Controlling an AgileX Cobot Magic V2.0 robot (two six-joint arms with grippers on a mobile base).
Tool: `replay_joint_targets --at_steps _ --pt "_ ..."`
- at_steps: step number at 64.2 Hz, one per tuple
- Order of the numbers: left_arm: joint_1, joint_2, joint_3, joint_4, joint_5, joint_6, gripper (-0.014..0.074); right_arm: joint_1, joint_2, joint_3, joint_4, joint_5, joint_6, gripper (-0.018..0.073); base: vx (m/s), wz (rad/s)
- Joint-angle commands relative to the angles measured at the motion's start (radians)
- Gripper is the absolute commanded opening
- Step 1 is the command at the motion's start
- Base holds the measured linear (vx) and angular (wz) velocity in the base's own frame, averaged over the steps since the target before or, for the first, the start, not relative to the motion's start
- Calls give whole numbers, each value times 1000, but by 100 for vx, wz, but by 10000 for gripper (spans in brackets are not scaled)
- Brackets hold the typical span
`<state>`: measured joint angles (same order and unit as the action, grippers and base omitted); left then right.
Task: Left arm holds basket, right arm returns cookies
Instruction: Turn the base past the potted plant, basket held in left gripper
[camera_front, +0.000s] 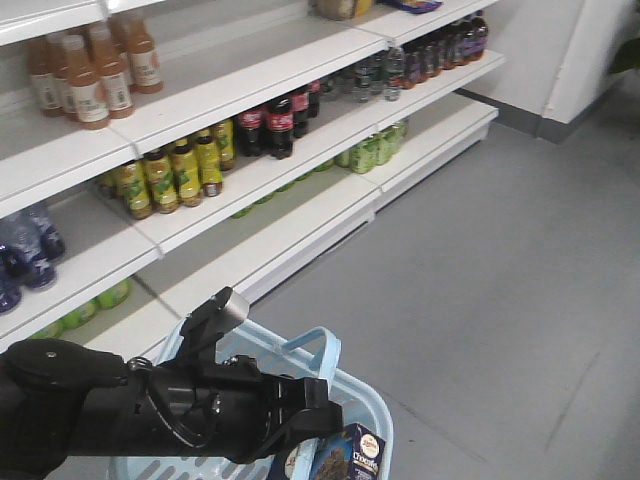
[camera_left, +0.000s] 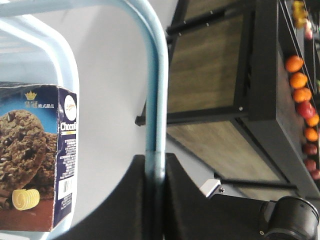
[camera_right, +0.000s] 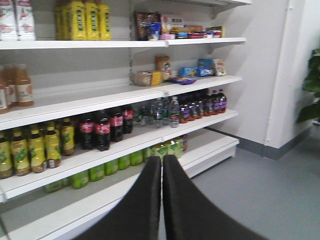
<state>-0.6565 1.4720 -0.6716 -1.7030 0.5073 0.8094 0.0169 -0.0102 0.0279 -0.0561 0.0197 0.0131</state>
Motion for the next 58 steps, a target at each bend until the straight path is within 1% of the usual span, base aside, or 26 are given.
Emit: replay_joint_targets --at_steps 1,58 --pt "-1 -41 -30 -54 43 7 -6 -5 -12 3 -1 -76 -4 -8 18 -69" --pt "-1 -41 -30 -54 43 7 -6 -5 -12 3 -1 -76 -4 -8 16 -64"
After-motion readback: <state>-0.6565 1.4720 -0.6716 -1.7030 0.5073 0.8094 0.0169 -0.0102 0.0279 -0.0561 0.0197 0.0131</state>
